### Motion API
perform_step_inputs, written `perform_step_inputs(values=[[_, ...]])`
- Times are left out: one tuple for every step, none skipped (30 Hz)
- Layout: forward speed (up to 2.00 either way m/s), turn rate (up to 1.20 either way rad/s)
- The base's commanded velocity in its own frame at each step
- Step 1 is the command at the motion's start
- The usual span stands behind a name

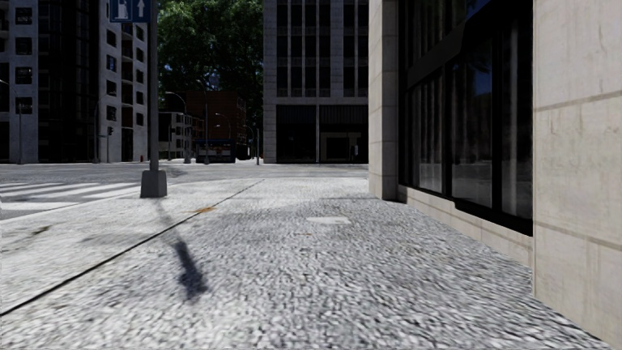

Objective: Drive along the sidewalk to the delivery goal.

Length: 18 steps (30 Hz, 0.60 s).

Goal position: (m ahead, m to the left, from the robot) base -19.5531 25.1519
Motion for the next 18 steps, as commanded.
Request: perform_step_inputs(values=[[2.0,0.0],[2.0,0.0],[2.0,0.0],[2.0,0.0],[2.0,0.0],[2.0,0.0],[2.0,0.0],[2.0,0.0],[2.0,0.0],[2.0,0.0],[2.0,0.0],[2.0,0.0],[2.0,0.0],[2.0,0.0],[2.0,0.0],[2.0,0.0],[2.0,0.0],[2.0,0.0]])
